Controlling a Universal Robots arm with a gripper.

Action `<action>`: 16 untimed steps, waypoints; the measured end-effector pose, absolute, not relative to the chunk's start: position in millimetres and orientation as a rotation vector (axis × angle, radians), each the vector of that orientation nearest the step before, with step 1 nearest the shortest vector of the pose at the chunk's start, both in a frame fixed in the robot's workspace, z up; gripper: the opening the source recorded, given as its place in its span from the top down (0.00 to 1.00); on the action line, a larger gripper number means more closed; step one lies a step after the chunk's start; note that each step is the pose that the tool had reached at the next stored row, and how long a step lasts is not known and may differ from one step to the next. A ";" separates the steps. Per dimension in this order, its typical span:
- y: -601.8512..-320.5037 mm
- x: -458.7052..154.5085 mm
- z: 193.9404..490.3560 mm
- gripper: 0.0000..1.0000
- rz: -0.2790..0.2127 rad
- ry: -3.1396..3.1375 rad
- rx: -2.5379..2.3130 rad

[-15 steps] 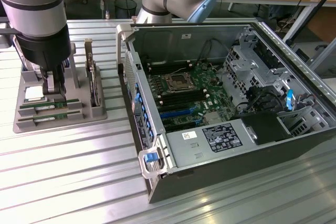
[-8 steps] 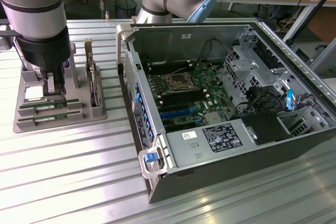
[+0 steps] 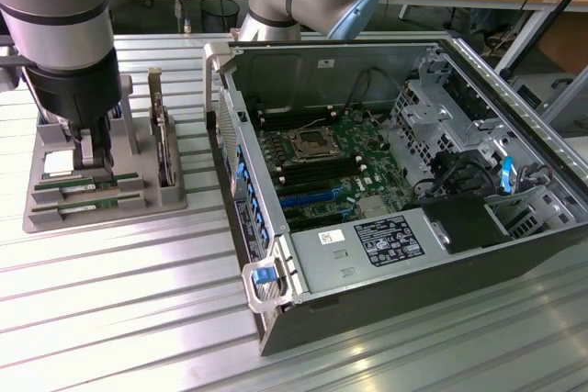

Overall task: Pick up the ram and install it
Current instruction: 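Pick up the ram and move it above insertion slot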

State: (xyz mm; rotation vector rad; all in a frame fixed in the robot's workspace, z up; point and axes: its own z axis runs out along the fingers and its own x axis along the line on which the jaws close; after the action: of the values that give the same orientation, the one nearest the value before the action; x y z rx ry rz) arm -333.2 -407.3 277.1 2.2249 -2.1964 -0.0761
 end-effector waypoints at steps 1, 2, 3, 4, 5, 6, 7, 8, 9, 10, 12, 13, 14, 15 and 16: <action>-407.3 -333.4 276.9 0.70 -0.076 -2.195 2.226; -407.3 -333.6 276.6 0.70 -0.076 -2.194 2.227; -407.3 -333.5 276.2 0.70 -0.076 -2.194 2.228; -407.1 -333.5 275.7 0.70 -0.076 -2.193 2.228; -406.6 -333.6 275.2 0.70 -0.076 -2.192 2.229; -406.2 -333.6 274.8 0.70 -0.076 -2.192 2.230; -406.0 -333.5 274.6 0.70 -0.076 -2.192 2.230; -405.8 -333.5 274.5 0.70 -0.076 -2.191 2.230; -405.5 -333.5 274.1 0.70 -0.076 -2.191 2.230; -405.5 -333.8 273.6 0.70 -0.076 -2.191 2.230; -405.5 -334.4 272.4 0.70 -0.076 -2.190 2.231; -405.5 -334.4 271.8 0.70 -0.076 -2.190 2.231; -405.4 -334.6 270.6 0.70 -0.076 -2.188 2.233; -405.5 -334.9 269.7 0.70 -0.076 -2.187 2.233; -405.4 -335.5 268.9 0.70 -0.076 -2.187 2.234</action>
State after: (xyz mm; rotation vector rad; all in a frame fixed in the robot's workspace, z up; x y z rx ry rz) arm -335.5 -405.4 268.9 2.2345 -2.1865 -0.0760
